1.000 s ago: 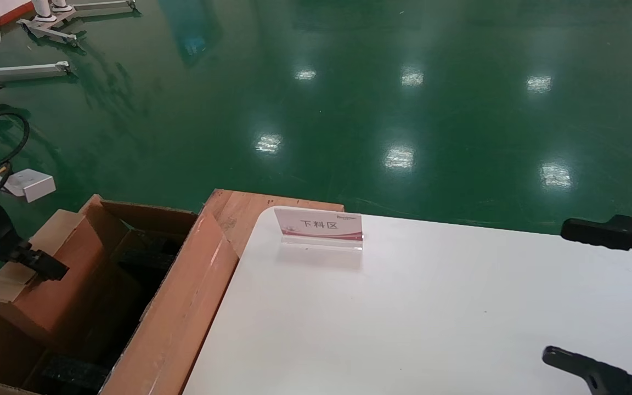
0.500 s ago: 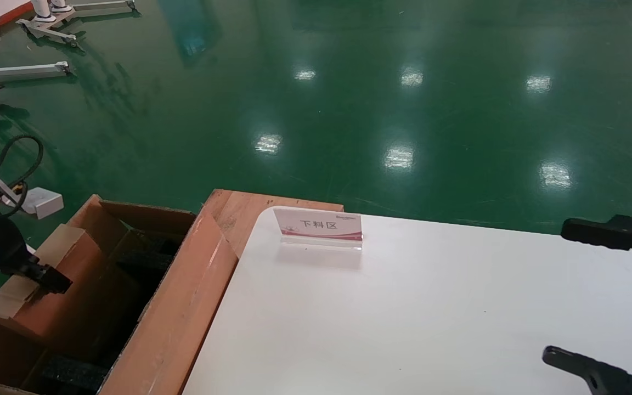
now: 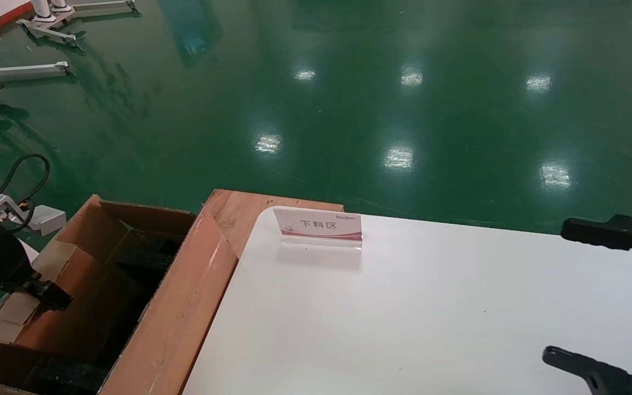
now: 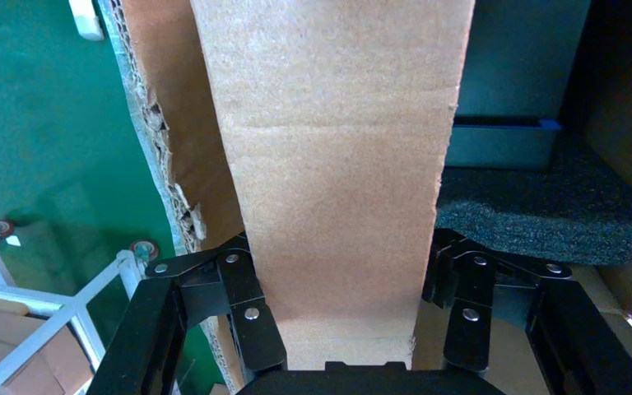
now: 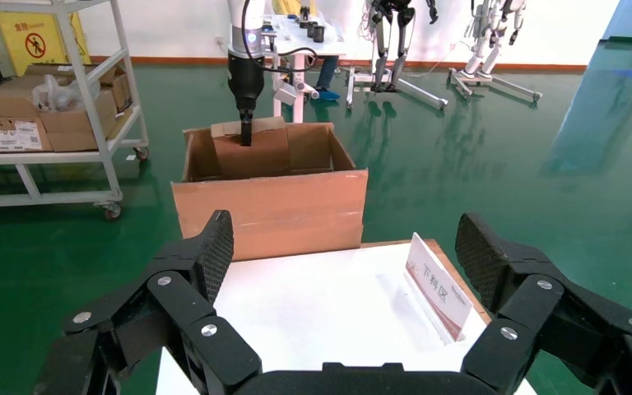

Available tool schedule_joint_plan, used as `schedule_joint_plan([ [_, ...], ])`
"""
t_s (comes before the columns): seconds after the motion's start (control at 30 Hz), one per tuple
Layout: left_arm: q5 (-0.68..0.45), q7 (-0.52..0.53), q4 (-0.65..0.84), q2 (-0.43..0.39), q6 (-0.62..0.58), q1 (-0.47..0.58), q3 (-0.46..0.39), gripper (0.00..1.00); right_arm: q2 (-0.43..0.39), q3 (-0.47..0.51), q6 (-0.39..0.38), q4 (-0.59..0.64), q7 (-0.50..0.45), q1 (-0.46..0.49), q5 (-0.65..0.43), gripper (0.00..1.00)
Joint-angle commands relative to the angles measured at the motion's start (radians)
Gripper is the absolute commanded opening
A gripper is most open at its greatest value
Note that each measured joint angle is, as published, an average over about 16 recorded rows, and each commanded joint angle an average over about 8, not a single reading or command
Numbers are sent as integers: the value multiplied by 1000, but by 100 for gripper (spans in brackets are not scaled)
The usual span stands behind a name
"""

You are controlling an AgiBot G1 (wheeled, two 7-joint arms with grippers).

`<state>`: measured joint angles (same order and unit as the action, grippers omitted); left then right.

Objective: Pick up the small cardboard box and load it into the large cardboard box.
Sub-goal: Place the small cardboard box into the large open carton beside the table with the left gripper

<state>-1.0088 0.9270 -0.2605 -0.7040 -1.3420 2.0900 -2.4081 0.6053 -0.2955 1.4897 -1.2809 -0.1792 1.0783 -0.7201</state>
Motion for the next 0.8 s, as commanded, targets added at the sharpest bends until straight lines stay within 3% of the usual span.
schedule_joint_plan([
  [0.03, 2, -2, 4, -2, -1, -4, 1, 100, 0, 0, 0, 0, 0, 0, 0, 100],
  [0.8, -4, 5, -10, 4, 1, 11, -2, 100, 0, 0, 0, 0, 0, 0, 0, 100],
])
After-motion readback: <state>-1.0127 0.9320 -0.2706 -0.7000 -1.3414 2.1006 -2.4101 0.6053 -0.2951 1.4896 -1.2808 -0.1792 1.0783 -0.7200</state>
